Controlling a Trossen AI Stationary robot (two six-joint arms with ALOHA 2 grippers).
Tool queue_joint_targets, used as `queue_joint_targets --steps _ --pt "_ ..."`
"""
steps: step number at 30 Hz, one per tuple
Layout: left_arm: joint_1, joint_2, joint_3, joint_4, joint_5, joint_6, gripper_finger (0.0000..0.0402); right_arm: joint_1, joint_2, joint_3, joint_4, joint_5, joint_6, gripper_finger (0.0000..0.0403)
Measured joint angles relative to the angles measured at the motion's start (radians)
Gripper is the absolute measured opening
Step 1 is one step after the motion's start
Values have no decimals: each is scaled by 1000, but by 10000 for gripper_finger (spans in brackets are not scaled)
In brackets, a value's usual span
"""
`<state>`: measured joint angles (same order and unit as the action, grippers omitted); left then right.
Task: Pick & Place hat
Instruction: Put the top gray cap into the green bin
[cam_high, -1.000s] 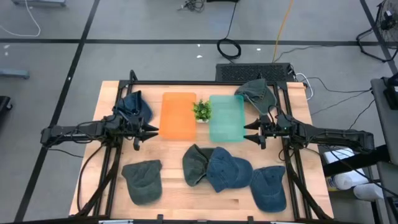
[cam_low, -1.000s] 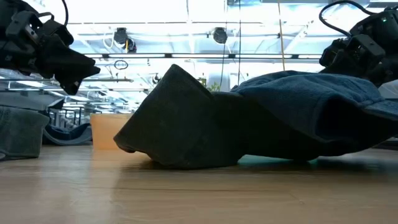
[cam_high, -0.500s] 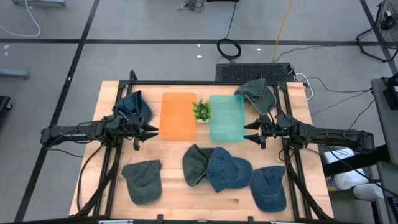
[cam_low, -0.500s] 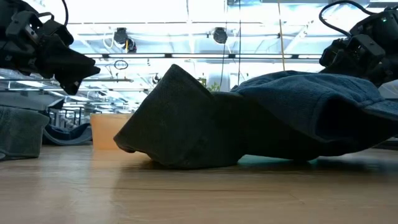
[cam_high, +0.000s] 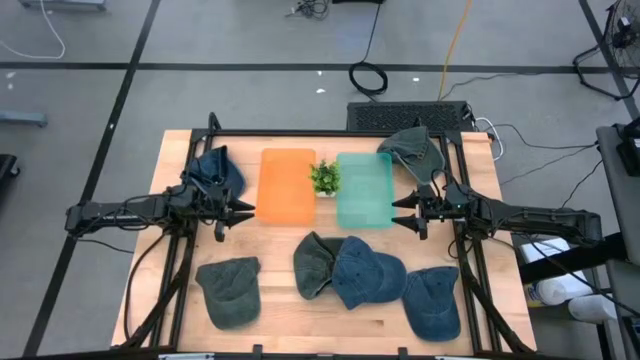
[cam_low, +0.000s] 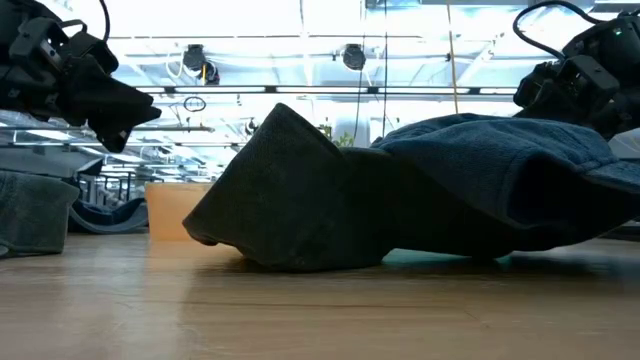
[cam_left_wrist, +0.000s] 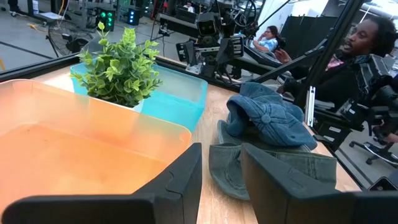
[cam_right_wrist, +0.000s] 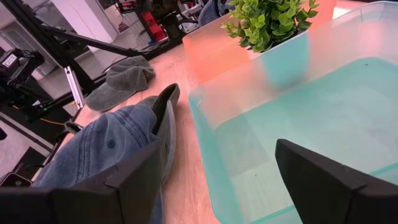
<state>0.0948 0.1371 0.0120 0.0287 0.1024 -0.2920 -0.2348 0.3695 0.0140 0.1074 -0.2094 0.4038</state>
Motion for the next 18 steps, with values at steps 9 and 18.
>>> queue_joint_targets --steps 9,18 --pt "0 0 0 0 0 0 120 0 0 0 0 27 -4 293" --pt "0 0 0 0 0 0 120 0 0 0 -7 28 22 293"
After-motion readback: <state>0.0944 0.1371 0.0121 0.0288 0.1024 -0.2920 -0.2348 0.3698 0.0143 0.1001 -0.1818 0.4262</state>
